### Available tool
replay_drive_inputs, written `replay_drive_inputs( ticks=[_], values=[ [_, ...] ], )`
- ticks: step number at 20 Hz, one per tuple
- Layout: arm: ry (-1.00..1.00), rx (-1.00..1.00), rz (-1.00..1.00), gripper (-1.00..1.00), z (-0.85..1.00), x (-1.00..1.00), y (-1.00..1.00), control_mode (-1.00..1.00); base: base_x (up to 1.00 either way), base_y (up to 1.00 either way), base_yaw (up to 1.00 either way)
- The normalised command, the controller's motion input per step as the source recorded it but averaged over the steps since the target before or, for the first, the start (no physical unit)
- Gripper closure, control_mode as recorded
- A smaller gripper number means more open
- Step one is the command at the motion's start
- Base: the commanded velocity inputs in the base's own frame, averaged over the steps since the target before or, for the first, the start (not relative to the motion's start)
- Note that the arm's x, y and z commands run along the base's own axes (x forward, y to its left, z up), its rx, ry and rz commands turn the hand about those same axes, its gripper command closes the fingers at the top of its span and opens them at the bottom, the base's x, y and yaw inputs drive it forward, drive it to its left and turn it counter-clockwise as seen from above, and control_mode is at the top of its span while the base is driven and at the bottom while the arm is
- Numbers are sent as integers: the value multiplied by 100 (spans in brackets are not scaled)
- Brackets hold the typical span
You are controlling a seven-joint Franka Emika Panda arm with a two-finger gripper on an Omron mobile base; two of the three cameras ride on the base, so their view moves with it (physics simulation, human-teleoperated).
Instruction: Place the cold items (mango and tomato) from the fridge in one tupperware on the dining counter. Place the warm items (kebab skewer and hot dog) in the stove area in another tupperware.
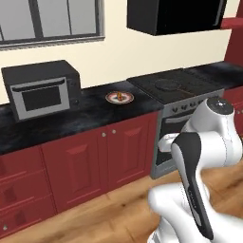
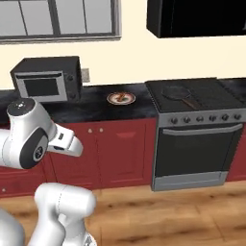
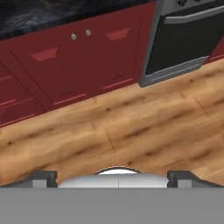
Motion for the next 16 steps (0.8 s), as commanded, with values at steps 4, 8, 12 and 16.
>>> replay_drive_inputs(
  ticks=[4,8,12,16],
  values=[
    [0,0,0,-100,0,0,0,100,100,1,0],
    [0,0,0,-100,0,0,0,100,100,-5,0],
    [0,0,0,-100,0,0,0,100,100,-18,0],
    [0,0,0,-100,0,0,0,100,100,-33,3]
  ],
)
